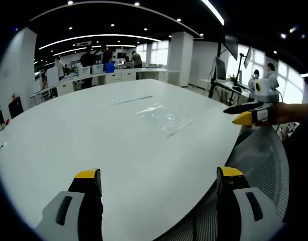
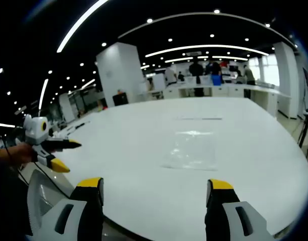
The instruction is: Open the resealable bag by pulling the two sides of the seal apart until the entire bag opening is separated and visibly accessible.
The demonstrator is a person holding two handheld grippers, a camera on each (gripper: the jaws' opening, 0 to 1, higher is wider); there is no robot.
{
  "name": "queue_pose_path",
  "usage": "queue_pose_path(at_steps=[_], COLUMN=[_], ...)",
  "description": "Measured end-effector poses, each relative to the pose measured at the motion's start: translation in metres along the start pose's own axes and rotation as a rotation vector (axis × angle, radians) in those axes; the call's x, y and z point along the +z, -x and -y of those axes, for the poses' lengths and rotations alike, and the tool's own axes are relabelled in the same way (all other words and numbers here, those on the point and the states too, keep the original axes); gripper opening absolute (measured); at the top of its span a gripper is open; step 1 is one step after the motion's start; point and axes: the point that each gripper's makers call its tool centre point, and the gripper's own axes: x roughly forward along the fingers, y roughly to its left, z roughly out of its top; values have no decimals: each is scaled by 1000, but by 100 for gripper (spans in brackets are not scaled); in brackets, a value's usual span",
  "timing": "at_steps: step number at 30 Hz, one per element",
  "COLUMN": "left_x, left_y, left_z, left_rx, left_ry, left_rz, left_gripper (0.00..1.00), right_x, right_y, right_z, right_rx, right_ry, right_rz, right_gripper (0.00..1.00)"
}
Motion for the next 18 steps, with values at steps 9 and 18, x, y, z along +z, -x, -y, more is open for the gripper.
queue_pose_path(at_steps=[9,18], left_x=[-2,-2], left_y=[0,-1], left_z=[2,3], left_rx=[-8,-12], left_ry=[0,-2], left_rz=[-7,-9], left_gripper=[92,92], right_x=[0,-1], right_y=[0,0], right_z=[-1,-1], right_rx=[1,3], right_ry=[4,3], right_rz=[-1,-3], right_gripper=[83,82])
